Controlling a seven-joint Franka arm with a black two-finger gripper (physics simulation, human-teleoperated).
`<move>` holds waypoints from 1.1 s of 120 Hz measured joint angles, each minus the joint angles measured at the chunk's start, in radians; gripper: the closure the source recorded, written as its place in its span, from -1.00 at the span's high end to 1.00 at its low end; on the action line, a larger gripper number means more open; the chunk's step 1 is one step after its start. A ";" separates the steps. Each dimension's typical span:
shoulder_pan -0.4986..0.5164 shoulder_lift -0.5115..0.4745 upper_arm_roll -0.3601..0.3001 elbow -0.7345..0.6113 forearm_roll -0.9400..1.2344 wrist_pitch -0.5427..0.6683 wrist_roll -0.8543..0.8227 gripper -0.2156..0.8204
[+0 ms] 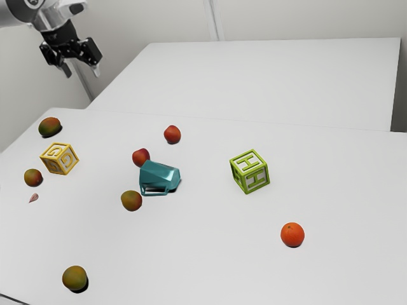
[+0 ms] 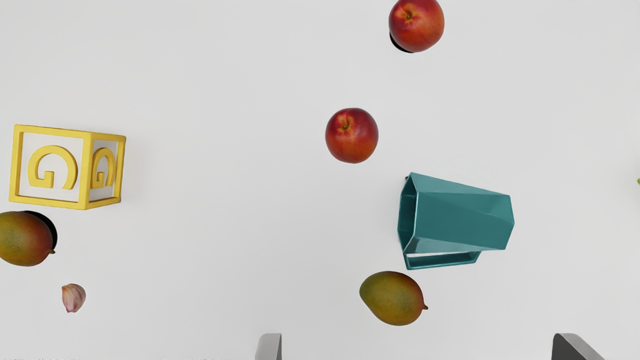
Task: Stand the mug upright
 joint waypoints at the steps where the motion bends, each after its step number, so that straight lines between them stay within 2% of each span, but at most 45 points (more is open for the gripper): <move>1: 0.001 -0.002 0.000 0.000 -0.003 -0.002 0.001 0.55; 15: -0.010 -0.028 0.005 -0.049 -0.038 -0.027 0.008 0.55; 31: -0.014 -0.042 0.106 -0.332 -0.266 0.003 0.038 0.55; 41: 0.025 -0.026 0.126 -0.476 -0.428 0.069 0.086 0.55; 47: 0.029 0.005 0.129 -0.519 -0.507 0.105 0.118 0.55; 72: 0.041 0.136 0.130 -0.517 -0.711 0.201 0.259 0.55; 91: 0.064 0.193 0.129 -0.516 -0.812 0.230 0.365 0.55; 132: 0.094 0.286 0.129 -0.529 -1.010 0.155 0.600 0.55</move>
